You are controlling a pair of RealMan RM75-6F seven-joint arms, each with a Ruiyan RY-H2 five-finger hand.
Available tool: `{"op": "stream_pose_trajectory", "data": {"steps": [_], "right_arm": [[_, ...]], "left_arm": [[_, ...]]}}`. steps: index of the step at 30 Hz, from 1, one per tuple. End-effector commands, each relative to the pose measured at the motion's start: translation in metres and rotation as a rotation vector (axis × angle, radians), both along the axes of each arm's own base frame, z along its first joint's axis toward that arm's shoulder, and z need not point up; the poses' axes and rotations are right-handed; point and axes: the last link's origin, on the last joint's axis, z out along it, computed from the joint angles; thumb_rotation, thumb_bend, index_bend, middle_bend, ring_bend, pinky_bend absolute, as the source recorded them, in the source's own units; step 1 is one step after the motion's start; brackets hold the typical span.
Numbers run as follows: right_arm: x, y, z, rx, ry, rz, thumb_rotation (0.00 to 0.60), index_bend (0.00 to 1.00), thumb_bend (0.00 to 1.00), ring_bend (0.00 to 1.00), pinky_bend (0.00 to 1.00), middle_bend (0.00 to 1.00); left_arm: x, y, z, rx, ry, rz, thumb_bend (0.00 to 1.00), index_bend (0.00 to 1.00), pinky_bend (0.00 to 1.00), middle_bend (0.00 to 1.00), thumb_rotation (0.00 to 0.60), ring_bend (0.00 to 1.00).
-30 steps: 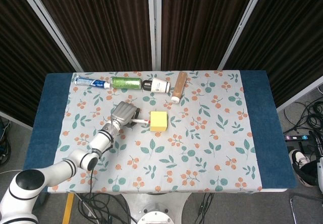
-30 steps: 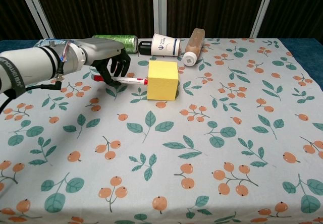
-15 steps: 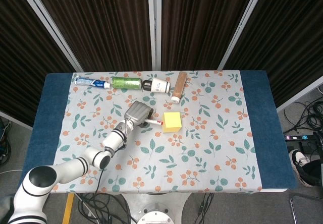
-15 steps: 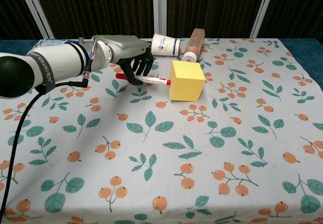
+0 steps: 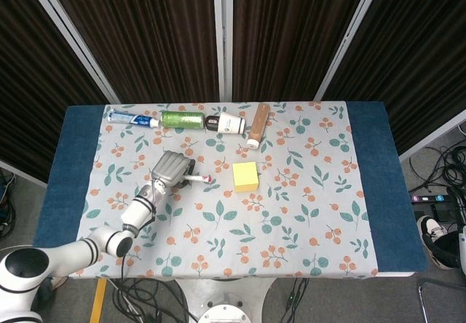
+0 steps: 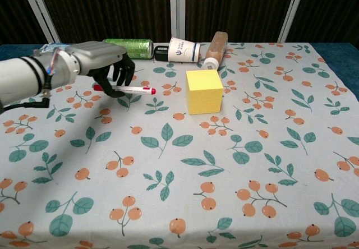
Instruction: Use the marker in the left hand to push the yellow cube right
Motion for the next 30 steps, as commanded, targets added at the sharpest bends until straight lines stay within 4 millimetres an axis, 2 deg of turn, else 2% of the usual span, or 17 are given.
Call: {"op": "stream_pose_trajectory", "data": {"steps": [1,5,10,13,17,20,23,26,30], "right_arm": [[0.000,-0.001,-0.001,0.003,-0.002,0.004,0.600,0.00,0.07,0.00,0.01,0.06],[0.002,-0.003,-0.003,0.009,-0.005,0.015,0.600,0.00,0.07,0.00,0.01,0.06],[0.002,-0.002,-0.001,0.006,-0.007,0.014,0.600,0.00,0.07,0.00,0.01,0.06],[0.001,0.000,0.000,0.001,-0.009,0.011,0.600,0.00,0.07,0.00,0.01,0.06],[-0.002,0.001,0.002,0.001,-0.009,-0.001,0.600,0.00,0.07,0.00,0.01,0.06],[-0.005,-0.001,0.003,0.013,-0.011,-0.006,0.600,0.00,0.08,0.00,0.01,0.05],[-0.005,-0.005,0.001,0.032,-0.018,0.004,0.600,0.00,0.08,0.00,0.01,0.04],[-0.004,-0.008,-0.002,0.051,-0.039,0.017,0.600,0.00,0.07,0.00,0.01,0.03],[-0.001,-0.011,-0.007,0.072,-0.071,0.031,0.600,0.00,0.07,0.00,0.01,0.02]], "left_arm": [[-0.024,-0.014,0.010,0.005,0.028,0.022,0.43,0.60,0.55,0.66,0.600,0.49],[-0.040,-0.028,0.011,-0.010,0.068,0.047,0.42,0.51,0.54,0.63,0.600,0.48],[-0.047,-0.037,0.016,-0.011,0.092,0.071,0.40,0.33,0.48,0.46,0.600,0.35],[-0.052,-0.042,0.027,0.018,0.070,0.092,0.39,0.30,0.45,0.41,0.600,0.31],[-0.067,-0.050,0.056,0.105,0.015,0.140,0.37,0.29,0.43,0.40,0.600,0.31],[-0.089,-0.061,0.085,0.201,-0.024,0.191,0.34,0.29,0.42,0.40,0.600,0.31],[-0.118,-0.085,0.119,0.300,-0.036,0.253,0.30,0.29,0.37,0.36,0.600,0.27],[-0.137,-0.110,0.144,0.386,-0.053,0.293,0.24,0.28,0.32,0.28,0.600,0.21],[-0.147,-0.143,0.165,0.495,-0.105,0.299,0.18,0.26,0.29,0.25,0.600,0.19]]}}
